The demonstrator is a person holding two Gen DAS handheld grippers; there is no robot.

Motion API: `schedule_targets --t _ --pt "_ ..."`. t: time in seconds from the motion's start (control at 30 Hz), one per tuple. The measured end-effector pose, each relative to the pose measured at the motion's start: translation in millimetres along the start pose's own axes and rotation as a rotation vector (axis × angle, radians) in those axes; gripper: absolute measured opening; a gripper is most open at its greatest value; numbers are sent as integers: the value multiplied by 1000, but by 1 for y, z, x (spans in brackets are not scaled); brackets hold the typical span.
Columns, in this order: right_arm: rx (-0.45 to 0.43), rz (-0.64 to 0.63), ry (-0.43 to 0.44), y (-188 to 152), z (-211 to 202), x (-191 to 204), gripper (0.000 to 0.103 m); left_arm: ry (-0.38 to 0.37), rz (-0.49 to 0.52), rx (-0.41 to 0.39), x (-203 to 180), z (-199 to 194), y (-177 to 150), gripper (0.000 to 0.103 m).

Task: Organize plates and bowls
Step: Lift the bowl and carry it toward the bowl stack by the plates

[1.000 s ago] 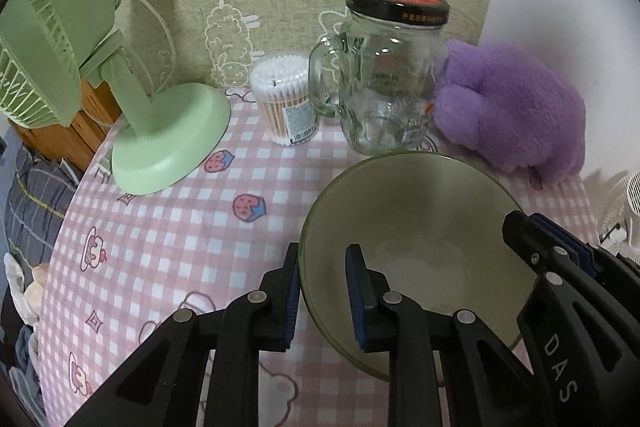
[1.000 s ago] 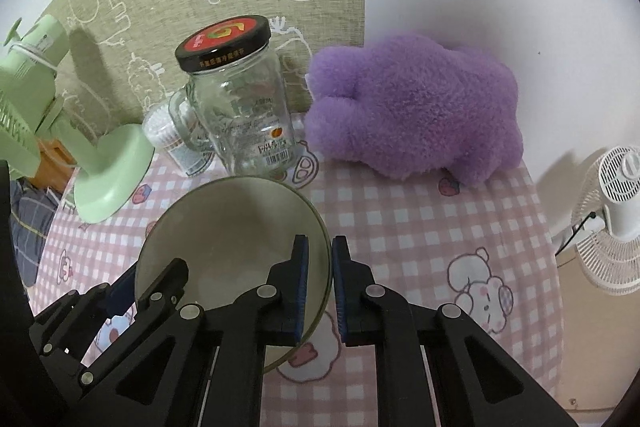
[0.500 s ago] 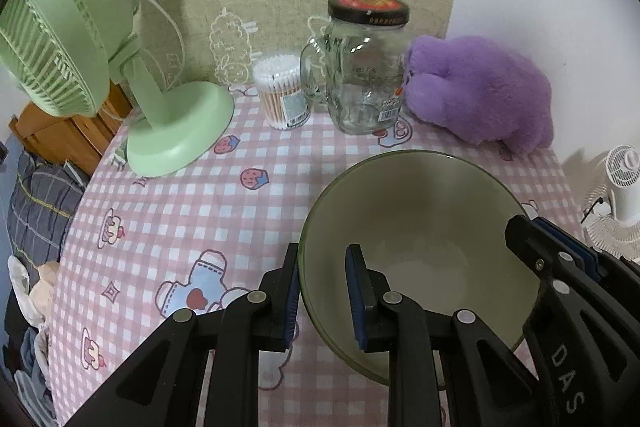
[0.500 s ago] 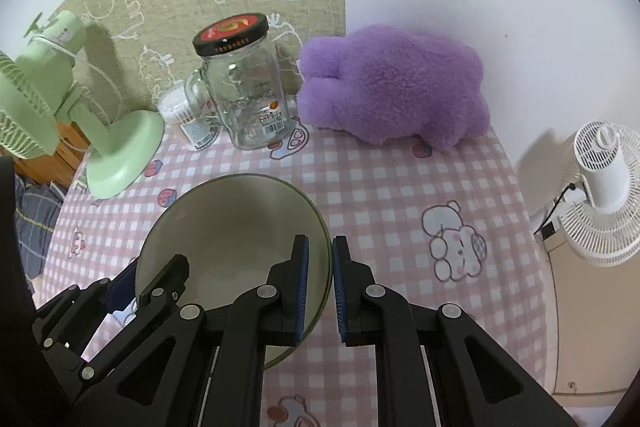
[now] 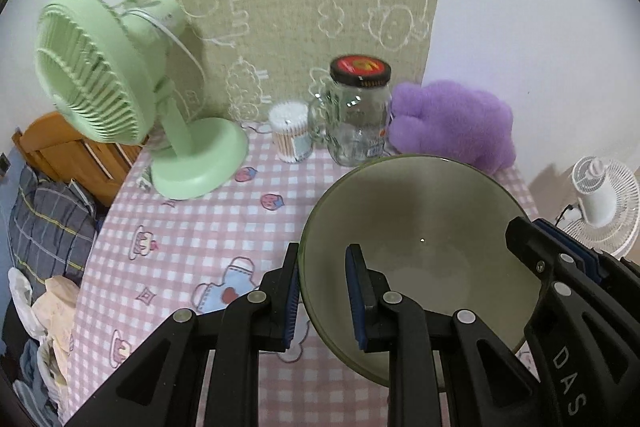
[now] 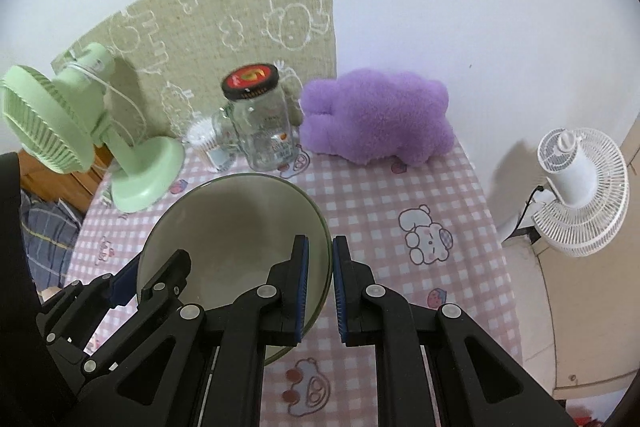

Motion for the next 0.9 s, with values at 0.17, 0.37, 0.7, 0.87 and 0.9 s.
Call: schedule_targets --t 0.17,0.37,0.7,0.87,0.9 --pt "-42 8 -28 -3 -35 13 15 -30 9 -22 14 -30 -1 19" --pt "-72 4 -50 -12 -75 36 15 -46 21 -48 34 -65 -13 19" --pt "-73 20 -87 -57 -123 67 15 -70 65 -44 59 -103 -51 19" --pt "-64 39 -101 -81 -139 71 15 -83 93 -48 66 -119 -70 19" --pt "-64 42 -106 -88 -143 72 15 -88 99 -48 66 -121 -74 19"
Point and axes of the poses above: each gripper's, at about its wrist camera, not at the fingertips, and z roughly the way its jaws point, x to its left, y to its top, the point moved 3 cm from there along z, roughly the way its jaws point, and after that the axes turned 9 degrees about -y, right-handed, at the moved point
